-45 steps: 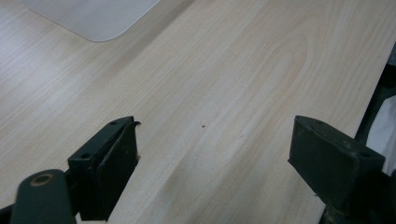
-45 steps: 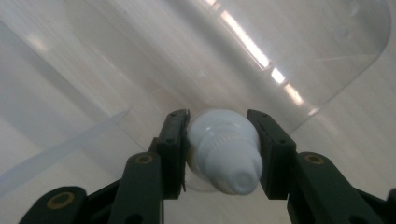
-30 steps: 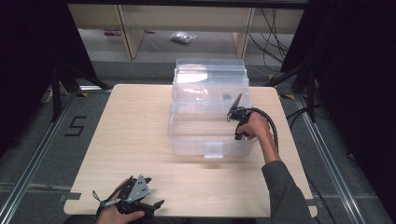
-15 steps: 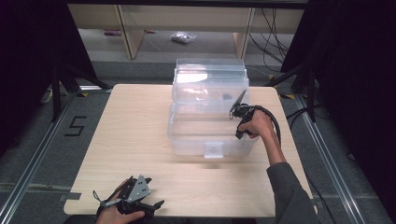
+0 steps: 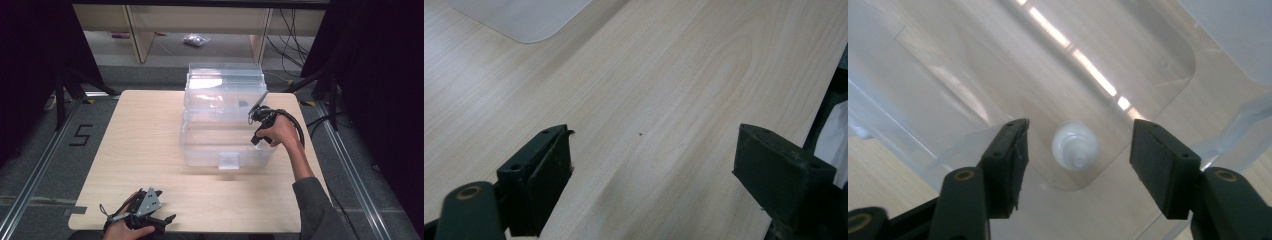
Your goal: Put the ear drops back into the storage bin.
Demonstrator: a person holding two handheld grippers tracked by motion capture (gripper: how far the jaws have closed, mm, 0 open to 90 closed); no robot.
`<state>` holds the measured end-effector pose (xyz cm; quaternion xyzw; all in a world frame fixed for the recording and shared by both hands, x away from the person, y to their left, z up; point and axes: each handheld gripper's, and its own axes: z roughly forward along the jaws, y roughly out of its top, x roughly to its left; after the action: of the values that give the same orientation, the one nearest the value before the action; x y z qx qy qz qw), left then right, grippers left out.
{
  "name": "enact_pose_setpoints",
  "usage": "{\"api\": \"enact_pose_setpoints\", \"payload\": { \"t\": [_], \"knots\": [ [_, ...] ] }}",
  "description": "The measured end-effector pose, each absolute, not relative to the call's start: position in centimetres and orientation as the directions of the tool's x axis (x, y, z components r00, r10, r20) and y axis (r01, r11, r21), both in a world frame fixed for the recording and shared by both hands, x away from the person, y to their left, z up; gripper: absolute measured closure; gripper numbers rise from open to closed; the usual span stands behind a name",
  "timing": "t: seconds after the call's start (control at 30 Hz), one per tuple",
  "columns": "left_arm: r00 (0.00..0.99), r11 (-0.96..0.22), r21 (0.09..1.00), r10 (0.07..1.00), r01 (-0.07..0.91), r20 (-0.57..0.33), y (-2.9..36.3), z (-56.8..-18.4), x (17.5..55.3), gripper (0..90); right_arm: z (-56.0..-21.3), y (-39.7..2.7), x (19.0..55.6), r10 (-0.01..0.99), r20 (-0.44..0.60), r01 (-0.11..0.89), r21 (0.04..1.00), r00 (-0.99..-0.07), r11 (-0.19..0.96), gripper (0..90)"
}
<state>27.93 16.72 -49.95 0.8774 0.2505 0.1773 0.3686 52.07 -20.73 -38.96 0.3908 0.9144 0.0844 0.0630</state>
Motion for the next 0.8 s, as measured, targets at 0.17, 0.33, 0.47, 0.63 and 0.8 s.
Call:
{"api": "enact_pose_setpoints", "payload": {
  "t": [0.17,0.33,0.47,0.63,0.8],
  "knots": [
    [0.811,-0.601,0.736,0.571,0.310,0.126,16.7,-50.0,27.9,15.0,-38.5,-20.8,51.7,0.720,-0.055,0.695,0.219,-0.692,0.685,36.9],
    [0.812,-0.599,0.738,0.571,0.311,0.122,16.7,-50.0,27.9,15.0,-38.0,-21.0,51.4,0.711,-0.045,0.680,0.255,-0.702,0.687,34.2],
    [0.815,-0.609,0.731,0.566,0.308,0.127,16.8,-49.9,28.0,14.9,-37.5,-20.9,50.8,0.729,-0.029,0.694,0.282,-0.684,0.662,32.3],
    [0.808,-0.605,0.734,0.573,0.308,0.134,16.7,-50.0,28.0,15.0,-37.0,-20.8,50.1,0.726,-0.028,0.684,0.312,-0.687,0.660,31.0],
    [0.811,-0.605,0.733,0.571,0.311,0.126,16.7,-49.9,27.9,15.0,-36.5,-20.6,49.3,0.722,-0.029,0.677,0.324,-0.691,0.661,30.0]
  ]
}}
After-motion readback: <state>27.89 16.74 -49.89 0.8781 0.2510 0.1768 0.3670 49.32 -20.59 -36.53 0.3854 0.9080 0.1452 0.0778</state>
